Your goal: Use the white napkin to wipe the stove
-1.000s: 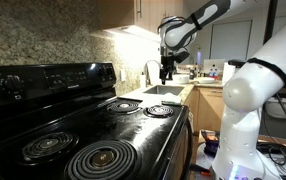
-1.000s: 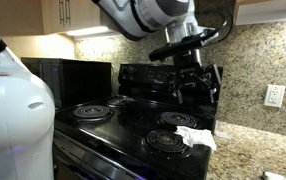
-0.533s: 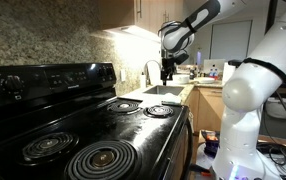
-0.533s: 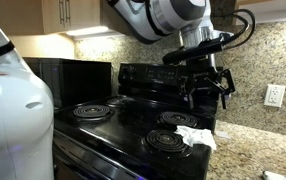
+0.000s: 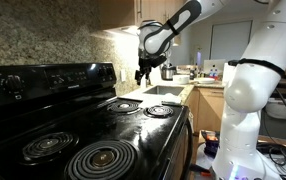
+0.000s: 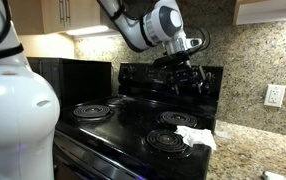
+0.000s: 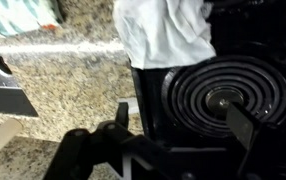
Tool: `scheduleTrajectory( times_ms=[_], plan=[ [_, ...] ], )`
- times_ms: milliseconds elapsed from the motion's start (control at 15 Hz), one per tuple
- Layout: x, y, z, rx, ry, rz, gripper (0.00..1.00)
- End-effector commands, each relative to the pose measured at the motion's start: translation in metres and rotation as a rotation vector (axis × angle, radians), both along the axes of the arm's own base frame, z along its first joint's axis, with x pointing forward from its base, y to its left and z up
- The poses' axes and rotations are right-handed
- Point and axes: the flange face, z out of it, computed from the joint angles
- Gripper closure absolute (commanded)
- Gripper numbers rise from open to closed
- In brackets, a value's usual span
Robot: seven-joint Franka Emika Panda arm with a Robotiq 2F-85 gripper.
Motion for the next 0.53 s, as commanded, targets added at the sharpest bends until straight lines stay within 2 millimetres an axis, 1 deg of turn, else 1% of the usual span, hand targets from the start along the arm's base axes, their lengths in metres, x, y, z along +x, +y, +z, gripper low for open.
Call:
scheduleTrajectory(
  times_ms=[0, 67, 133, 200, 333, 400, 467],
  plan=[
    [0.054, 0.019, -0.008, -0.009, -0.008, -0.017, 0.0],
    [0.062, 0.021, -0.012, -0.015, 0.0, -0.022, 0.0],
    [0.066, 0.02, -0.011, -0.026, 0.018, -0.039, 0.0],
    [0.069, 0.018, -0.015, -0.018, 0.035, -0.048, 0.0],
    [0.065, 0.017, -0.008, -0.013, 0.1, -0.038, 0.0],
    [0.065, 0.019, -0.017, -0.01, 0.066, -0.035, 0.0],
    [0.066, 0.017, -0.015, -0.011, 0.072, -0.039, 0.0]
  ],
)
